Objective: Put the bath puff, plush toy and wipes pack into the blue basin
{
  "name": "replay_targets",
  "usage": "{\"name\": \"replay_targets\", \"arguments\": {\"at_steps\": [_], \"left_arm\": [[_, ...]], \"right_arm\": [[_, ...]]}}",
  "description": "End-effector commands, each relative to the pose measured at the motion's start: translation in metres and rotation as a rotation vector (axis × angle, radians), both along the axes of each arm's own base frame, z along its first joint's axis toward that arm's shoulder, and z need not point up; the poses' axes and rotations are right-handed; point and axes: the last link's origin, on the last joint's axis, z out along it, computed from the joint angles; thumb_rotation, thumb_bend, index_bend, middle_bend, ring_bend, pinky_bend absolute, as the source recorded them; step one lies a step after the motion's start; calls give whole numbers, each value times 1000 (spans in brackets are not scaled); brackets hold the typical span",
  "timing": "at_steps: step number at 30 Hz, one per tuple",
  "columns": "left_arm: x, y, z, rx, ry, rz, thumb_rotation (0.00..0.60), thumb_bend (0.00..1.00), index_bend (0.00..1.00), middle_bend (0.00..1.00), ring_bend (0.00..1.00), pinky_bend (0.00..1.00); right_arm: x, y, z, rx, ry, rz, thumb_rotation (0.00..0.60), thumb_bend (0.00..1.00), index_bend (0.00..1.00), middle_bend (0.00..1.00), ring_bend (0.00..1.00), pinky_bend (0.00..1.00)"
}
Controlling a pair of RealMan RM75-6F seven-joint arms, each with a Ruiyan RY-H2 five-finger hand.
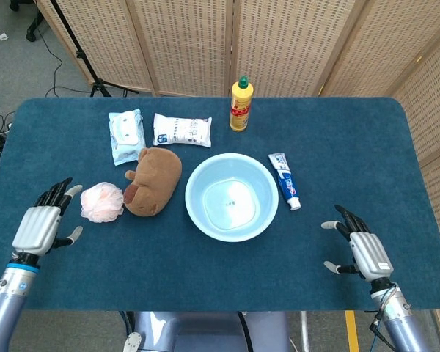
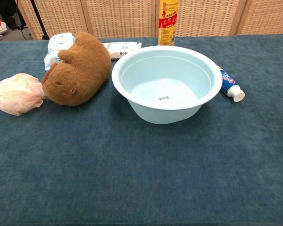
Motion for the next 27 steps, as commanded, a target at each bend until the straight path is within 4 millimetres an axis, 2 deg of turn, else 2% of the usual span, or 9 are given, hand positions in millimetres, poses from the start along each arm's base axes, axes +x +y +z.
{"name": "replay_targets", "arguments": {"at_steps": [1,3,5,10,19,27], "left_arm": [[0,30,5,-72,50,28,600,303,121,0,0,137],[-4,40,2,-115,83,49,600,303,121,0,0,137],[-12,58,-9,-184,143,85,600,304,121,0,0,137],[-16,74,-19,-220,201,106,600,303,121,0,0,137],[-19,90,-35,-248,250,130,600,304,121,0,0,137],[-21,89,-61,-307,306,122,600,310,121,0,0,137]], "right_arm": [[0,0,1,-3,-2,-1,600,131,269,16,0,73],[-1,-1,1,-5,-4,-3,600,131,269,16,0,73],[-2,-1,2,-5,-6,-8,600,131,269,16,0,73],[-4,-3,2,-6,-9,-17,600,131,269,16,0,73],[-5,-4,3,-7,-18,-21,600,131,269,16,0,73],[-5,-4,4,-3,-26,-21,600,131,269,16,0,73]]}}
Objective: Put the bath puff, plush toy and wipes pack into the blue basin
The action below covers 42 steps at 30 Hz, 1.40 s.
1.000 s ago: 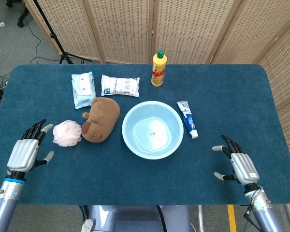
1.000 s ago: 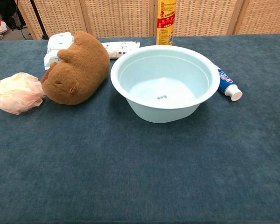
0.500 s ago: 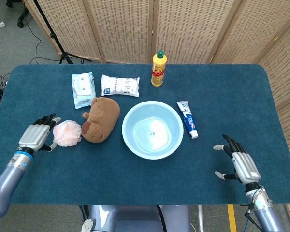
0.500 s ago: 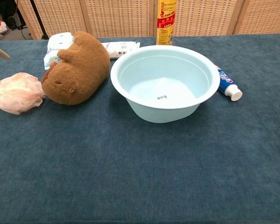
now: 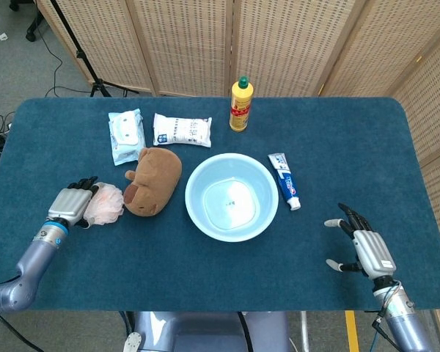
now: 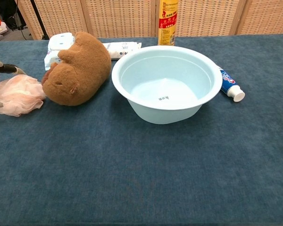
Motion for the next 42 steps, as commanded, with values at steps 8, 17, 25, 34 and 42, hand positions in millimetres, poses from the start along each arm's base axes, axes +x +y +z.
{"name": "replay_targets", "arguments": {"at_steps": [8,17,25,34,42], "left_arm": [[-3,0,-23,13,54,-47,600,356,378,145,146,255],[15,-3,-2,146,-11,-153,600,418,675,361,291,345],[55,-5,45,258,-130,-249,600,422,677,365,293,346],[112,3,73,338,-271,-371,600,428,683,376,300,346],[168,29,24,331,-343,-465,600,429,689,383,300,346]], "right_arm": [[1,2,1,3,-14,5,600,131,269,16,0,73],[1,2,4,-1,-22,4,600,131,269,16,0,73],[1,1,5,-3,-31,2,600,131,269,16,0,73],[0,-2,5,4,-54,-5,600,131,269,16,0,73],[-6,-7,3,25,-82,-27,600,131,269,16,0,73]]}}
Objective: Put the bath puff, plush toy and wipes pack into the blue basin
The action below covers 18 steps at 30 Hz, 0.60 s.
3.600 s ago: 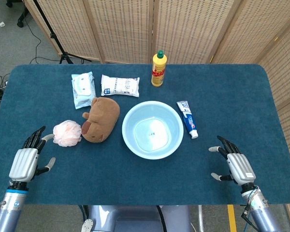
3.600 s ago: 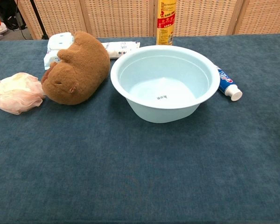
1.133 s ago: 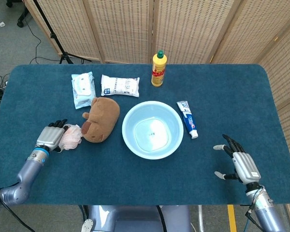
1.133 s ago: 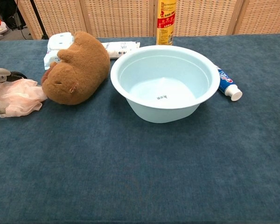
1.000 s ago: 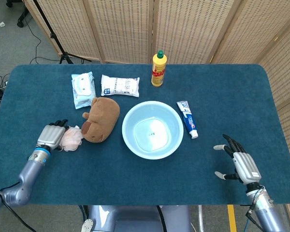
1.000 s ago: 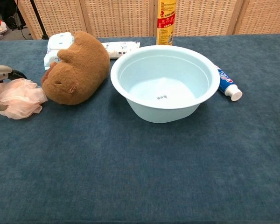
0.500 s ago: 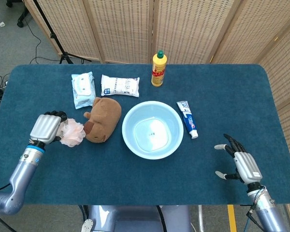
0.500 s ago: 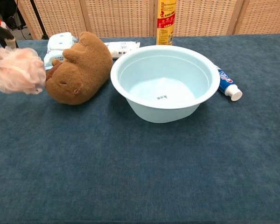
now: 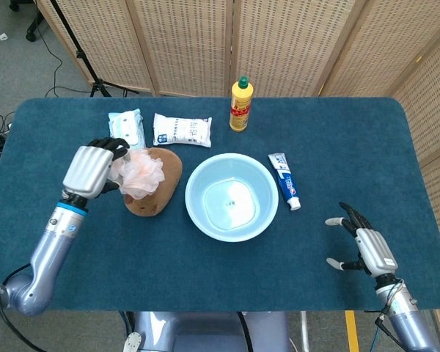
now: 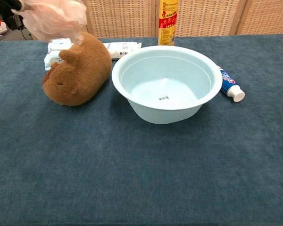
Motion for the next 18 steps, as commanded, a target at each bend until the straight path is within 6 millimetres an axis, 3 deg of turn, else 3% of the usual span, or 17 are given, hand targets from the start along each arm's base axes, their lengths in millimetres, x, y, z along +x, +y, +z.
{"name": "replay_targets", "arguments": {"at_steps": [1,7,12,14,18], "left_arm": [[31,13,-31,-3,-7,-57,600,428,689,383,299,346],[80,23,-87,-33,-28,-131,600,424,689,383,300,346],[101,24,-112,-69,-53,-140,600,412,688,373,299,346],[106,23,-121,-93,-48,-144,600,392,629,304,271,346],[110,21,-134,-160,-42,-137,600,325,351,40,59,282]], "right_arm": [[-2,-3,0,5,-8,-5,600,131,269,16,0,73],[-8,-6,1,14,-34,-29,600,131,269,16,0,73],[-12,-8,1,16,-43,-43,600,131,269,16,0,73],[-14,-8,2,15,-44,-48,600,131,269,16,0,73],[-17,-10,3,9,-43,-58,600,131,269,16,0,73]]}}
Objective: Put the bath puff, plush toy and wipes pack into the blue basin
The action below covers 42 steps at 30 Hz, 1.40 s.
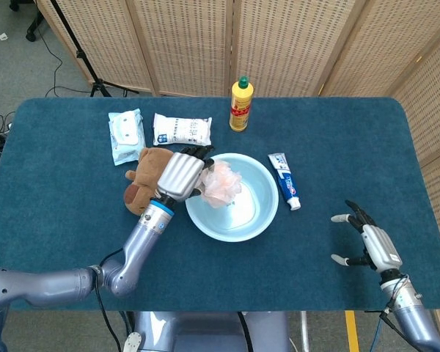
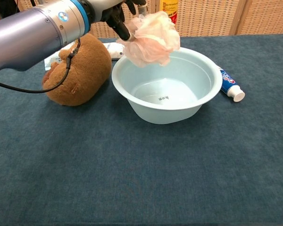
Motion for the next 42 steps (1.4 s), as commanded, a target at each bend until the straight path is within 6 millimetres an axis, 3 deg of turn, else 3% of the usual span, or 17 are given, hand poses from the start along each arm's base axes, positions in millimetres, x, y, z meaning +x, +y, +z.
{"name": "replay_targets", "arguments": {"at_steps": [1,7,13,20,23,30,35,42], "left_arm": [[3,0,-9,-41,3,6,600,309,317,13,32,258],[-5,2,-1,-43,-9,32,600,272,238,0,0,228],[-25,2,20,-16,-24,67,600,271,161,0,0,225],[-48,-4,51,15,-63,99,600,271,134,0,0,196],[-62,-9,67,37,-62,108,600,271,123,0,0,189],[-105,-32,112,64,-40,144,600,272,112,0,0,189],[-145,-42,135,45,101,204,600,272,101,0,0,164],[-167,-34,131,-60,182,318,600,271,2,0,0,92]], "right_arm": [[-1,0,0,-1,3,-3,600,131,269,16,0,73],[-1,-1,1,-15,20,0,600,131,255,0,0,71],[1,0,1,-24,25,7,600,131,227,0,0,67],[2,1,5,-61,45,20,600,131,44,0,0,50],[2,1,8,-91,68,22,600,131,0,0,0,38],[3,3,10,-115,87,16,600,131,0,0,0,37],[4,3,9,-106,89,17,600,131,0,0,0,36],[10,3,4,-94,85,33,600,131,0,0,0,36]]}}
